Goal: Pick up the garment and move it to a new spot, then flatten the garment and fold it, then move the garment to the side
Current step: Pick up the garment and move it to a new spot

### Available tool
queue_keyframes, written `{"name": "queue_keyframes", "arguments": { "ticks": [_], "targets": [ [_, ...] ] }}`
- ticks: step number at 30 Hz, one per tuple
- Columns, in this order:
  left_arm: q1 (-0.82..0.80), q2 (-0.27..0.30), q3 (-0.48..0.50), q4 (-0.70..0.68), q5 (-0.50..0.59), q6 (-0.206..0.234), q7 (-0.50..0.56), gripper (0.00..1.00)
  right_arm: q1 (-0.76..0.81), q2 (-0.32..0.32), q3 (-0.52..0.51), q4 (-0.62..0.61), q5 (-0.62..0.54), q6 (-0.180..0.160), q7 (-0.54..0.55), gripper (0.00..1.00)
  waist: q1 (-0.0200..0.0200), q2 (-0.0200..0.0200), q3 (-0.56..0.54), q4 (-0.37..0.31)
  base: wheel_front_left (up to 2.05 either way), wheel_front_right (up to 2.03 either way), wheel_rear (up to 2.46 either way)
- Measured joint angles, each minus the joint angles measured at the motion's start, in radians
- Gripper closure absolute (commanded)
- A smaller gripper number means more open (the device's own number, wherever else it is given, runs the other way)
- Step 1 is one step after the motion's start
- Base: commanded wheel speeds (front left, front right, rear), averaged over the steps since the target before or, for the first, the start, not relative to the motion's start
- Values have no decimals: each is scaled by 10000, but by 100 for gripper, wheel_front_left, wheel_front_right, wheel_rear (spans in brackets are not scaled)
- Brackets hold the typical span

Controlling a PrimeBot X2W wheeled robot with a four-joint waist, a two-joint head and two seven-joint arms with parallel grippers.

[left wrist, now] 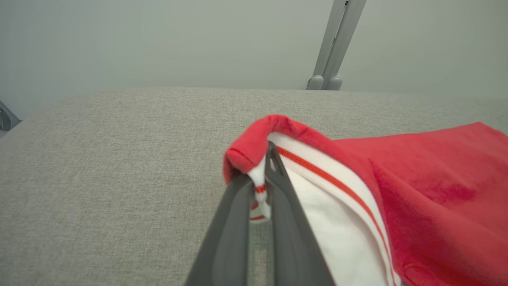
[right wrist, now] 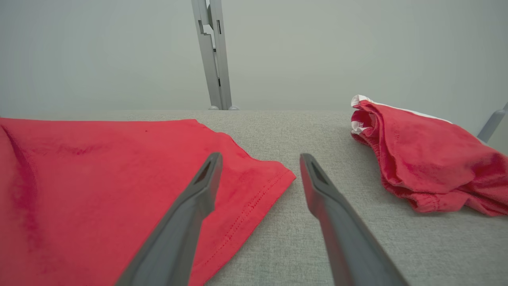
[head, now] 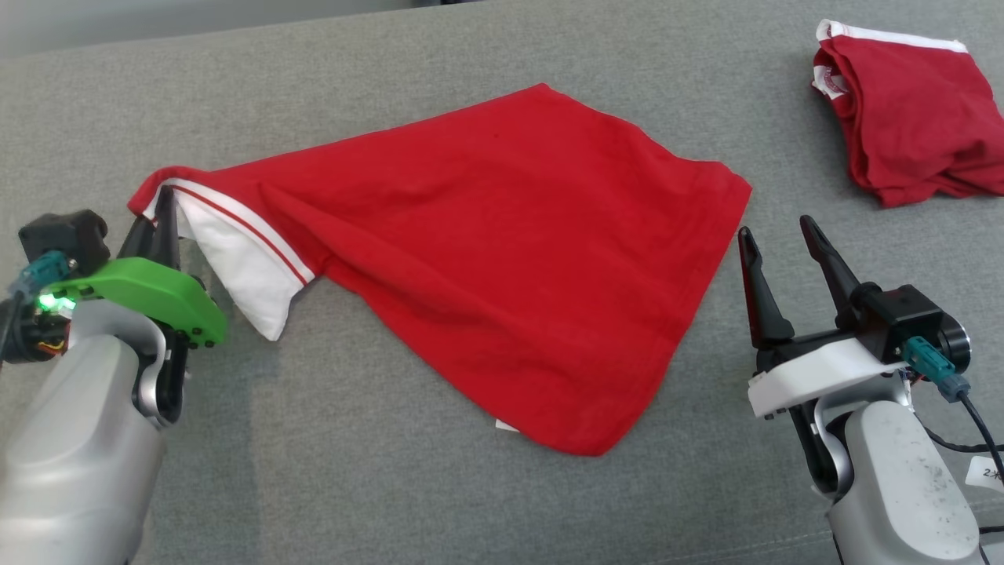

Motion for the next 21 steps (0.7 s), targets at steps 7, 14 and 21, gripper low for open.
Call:
{"name": "queue_keyframes", "arguments": {
  "ticks": [7,14,21],
  "targets": [
    [462,-345,374,-276,69,-305,-48,0,-20,2,2,84,-130,0,0,0,0,0,-175,159,0,0,0],
    [1392,-581,1022,-1381,752,-424,-58,0,134,2,-109,151,-265,0,0,0,0,0,-646,290,0,0,0],
    [2985,-1112,1760,-2771,1639,-487,-71,0,529,0,-280,219,-322,0,0,0,0,0,-1314,448,0,0,0]
  ]
}}
